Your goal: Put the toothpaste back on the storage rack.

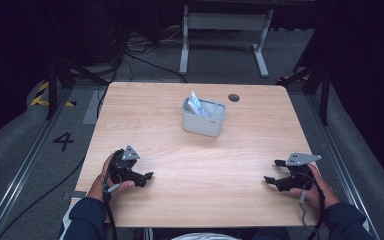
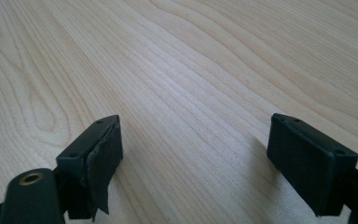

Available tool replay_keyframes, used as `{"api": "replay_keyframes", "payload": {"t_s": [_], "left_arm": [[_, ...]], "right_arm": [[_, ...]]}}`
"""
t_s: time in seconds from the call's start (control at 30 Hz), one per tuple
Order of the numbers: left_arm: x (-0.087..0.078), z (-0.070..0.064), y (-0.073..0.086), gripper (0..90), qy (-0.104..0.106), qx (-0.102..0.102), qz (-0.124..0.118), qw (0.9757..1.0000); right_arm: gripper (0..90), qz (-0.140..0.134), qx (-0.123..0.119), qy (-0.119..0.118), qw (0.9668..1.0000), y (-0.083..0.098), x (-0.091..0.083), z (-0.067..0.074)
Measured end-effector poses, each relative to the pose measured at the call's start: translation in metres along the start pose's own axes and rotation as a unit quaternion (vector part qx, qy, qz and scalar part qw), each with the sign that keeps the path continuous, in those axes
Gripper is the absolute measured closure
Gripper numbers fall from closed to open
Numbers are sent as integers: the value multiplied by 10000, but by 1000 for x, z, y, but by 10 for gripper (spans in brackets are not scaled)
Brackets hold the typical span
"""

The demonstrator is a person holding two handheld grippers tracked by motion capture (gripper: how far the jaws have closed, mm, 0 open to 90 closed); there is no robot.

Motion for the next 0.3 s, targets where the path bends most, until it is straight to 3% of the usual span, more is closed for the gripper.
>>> {"api": "replay_keyframes", "payload": {"t_s": [0.3], "left_arm": [[0, 0, 0, 2, -9, 14, 7, 10000]], "right_arm": [[183, 1, -3, -6, 10000, 0, 0, 0]]}}
Point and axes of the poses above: each handheld gripper's, and its own axes: x roughly forward along the jaws, y roughly out of its underside, z roughly to its left, the point moved 5 cm from there along x, roughly forward along the jaws, and after that the axes turned 1 degree about -x, right-handed, at the moved point
